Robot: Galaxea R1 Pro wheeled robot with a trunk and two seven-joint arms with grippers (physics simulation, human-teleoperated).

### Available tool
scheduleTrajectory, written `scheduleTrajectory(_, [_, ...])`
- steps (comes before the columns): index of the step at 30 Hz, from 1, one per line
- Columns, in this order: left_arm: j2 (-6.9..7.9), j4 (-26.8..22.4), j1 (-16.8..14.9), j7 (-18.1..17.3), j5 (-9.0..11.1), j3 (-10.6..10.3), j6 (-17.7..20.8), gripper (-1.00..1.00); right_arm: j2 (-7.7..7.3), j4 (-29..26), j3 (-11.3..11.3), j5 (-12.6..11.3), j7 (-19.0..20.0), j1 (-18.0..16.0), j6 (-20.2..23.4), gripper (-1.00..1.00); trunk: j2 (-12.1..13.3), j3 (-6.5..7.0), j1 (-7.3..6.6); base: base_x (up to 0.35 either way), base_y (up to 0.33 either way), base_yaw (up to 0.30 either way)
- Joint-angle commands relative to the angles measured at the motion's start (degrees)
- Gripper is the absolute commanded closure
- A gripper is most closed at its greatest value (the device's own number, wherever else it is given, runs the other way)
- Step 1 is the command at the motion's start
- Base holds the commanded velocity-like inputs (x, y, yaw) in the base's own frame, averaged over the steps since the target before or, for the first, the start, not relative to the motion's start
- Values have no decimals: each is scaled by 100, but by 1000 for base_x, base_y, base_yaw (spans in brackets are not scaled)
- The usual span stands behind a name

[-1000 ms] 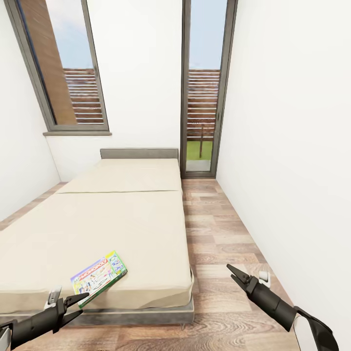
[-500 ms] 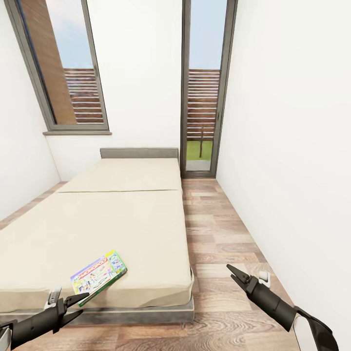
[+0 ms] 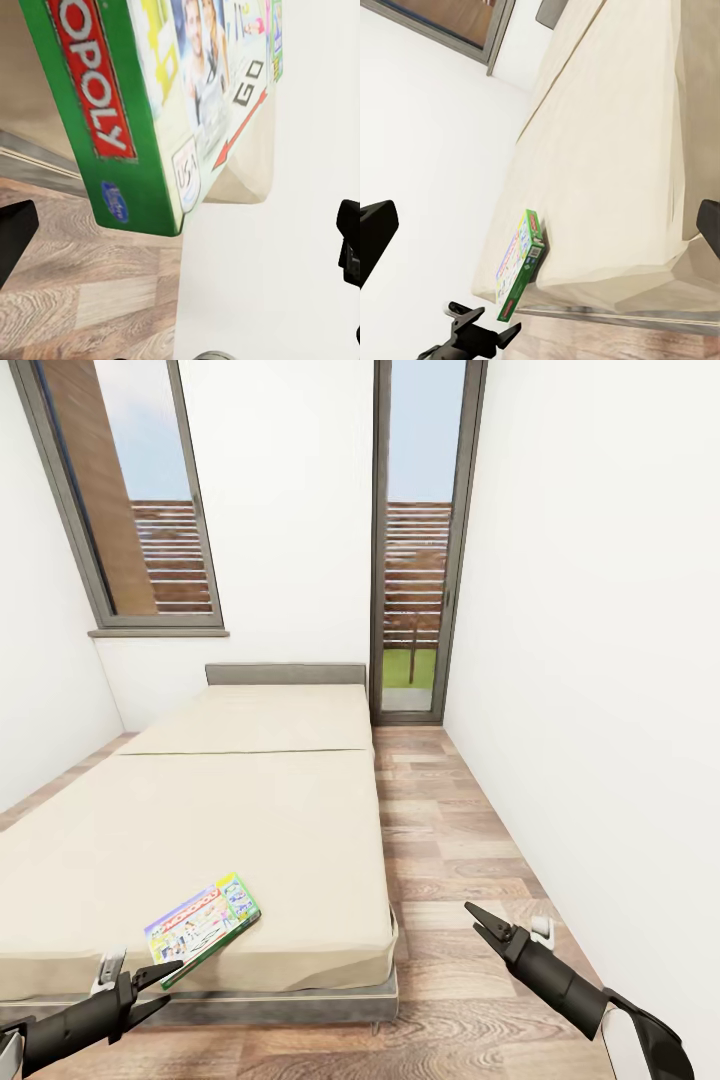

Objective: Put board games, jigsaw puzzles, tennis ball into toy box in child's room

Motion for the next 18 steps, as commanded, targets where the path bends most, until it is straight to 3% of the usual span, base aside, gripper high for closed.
scheduleTrajectory(1, [-1, 1, -5, -21, -14, 25, 59, -100, 5, -1, -13, -2, 15, -5, 28, -100, -2, -6, -1, 0, 0, 0])
scheduleTrajectory(18, [-1, 1, -5, -22, -6, 28, 59, -100, 5, -1, -15, -2, 18, -5, 22, -100, -2, -6, -1, 0, 0, 0])
